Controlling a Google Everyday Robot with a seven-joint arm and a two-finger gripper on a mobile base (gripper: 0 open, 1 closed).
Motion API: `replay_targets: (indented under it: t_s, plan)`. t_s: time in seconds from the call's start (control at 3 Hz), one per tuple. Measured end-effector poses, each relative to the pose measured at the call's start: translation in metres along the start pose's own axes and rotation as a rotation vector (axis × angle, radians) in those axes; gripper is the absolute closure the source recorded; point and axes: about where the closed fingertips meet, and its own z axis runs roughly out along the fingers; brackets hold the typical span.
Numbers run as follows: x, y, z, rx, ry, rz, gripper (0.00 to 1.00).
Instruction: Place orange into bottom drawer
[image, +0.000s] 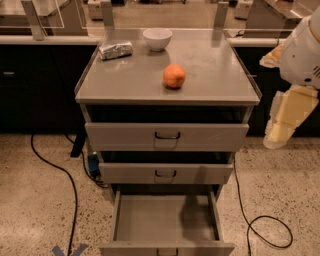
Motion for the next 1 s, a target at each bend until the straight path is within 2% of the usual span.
replay_targets:
  t_s: [0.67,1.0]
  plan:
    - [-0.003,-0.063,0.036,-0.018,-0.041,-0.064,0.00]
    - [-0.017,-0.101,0.052,-0.015,-0.057,-0.106,0.00]
